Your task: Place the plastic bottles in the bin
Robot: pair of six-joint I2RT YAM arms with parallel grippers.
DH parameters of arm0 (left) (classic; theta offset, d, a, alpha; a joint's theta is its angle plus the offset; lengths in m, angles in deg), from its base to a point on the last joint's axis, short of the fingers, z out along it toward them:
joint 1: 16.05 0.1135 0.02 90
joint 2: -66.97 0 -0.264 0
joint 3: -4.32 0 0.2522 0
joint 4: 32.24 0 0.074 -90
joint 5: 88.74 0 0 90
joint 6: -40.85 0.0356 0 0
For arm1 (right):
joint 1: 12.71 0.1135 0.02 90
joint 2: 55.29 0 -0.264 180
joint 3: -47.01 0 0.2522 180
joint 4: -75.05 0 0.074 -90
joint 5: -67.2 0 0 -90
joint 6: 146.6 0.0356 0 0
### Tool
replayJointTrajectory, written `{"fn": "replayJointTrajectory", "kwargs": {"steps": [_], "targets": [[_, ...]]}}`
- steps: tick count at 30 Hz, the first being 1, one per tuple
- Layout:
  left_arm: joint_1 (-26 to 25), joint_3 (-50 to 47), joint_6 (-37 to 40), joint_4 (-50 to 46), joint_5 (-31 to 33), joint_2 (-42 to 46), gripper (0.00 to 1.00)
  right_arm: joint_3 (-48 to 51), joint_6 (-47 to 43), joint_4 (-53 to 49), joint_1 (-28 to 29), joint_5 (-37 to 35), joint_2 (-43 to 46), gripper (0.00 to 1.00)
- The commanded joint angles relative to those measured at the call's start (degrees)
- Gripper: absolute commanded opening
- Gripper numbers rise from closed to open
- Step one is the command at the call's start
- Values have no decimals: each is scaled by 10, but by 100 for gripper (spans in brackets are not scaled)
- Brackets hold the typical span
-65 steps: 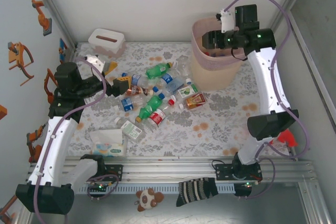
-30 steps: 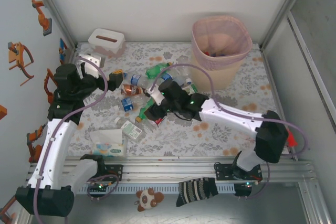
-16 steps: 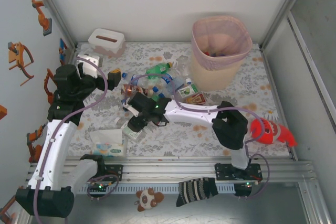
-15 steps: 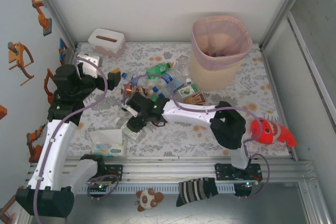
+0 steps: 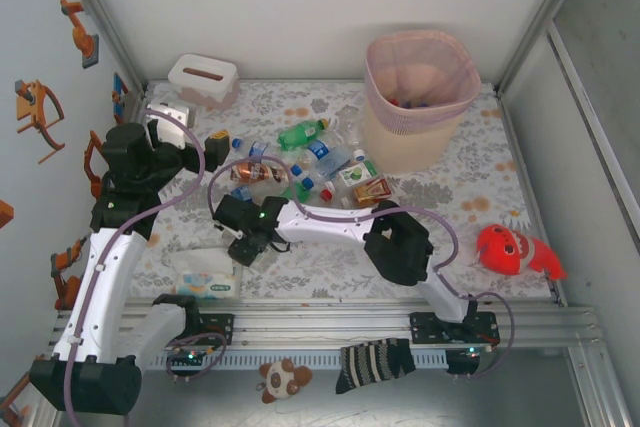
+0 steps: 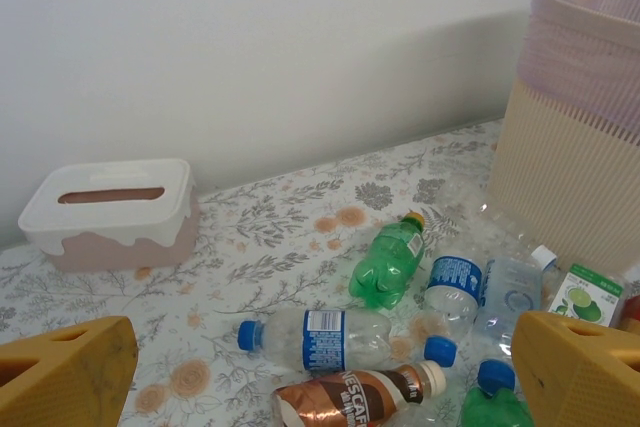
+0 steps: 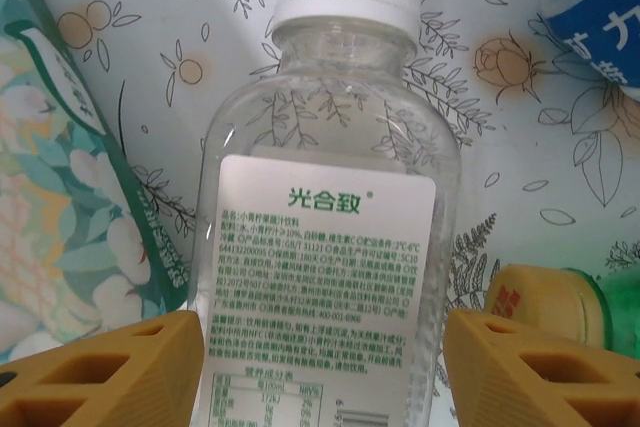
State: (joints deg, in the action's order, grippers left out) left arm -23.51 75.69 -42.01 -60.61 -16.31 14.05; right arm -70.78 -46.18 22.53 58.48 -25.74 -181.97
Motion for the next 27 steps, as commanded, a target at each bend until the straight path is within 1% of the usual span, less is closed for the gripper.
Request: {"fn": "replayJointTrajectory", "kwargs": {"steps": [1, 9, 21, 27], "targets": [[4, -5, -5, 7, -2, 5, 96, -32, -13, -38, 11, -27, -16, 66], [4, -5, -6, 8, -4, 4, 95, -46, -8, -50, 12, -44, -27, 70], [4, -6, -7, 9, -5, 1, 95, -74, -5, -72, 12, -47, -54, 73], [5, -6, -7, 8, -5, 1, 95, -68, 8, -71, 11, -70, -48, 73]]}}
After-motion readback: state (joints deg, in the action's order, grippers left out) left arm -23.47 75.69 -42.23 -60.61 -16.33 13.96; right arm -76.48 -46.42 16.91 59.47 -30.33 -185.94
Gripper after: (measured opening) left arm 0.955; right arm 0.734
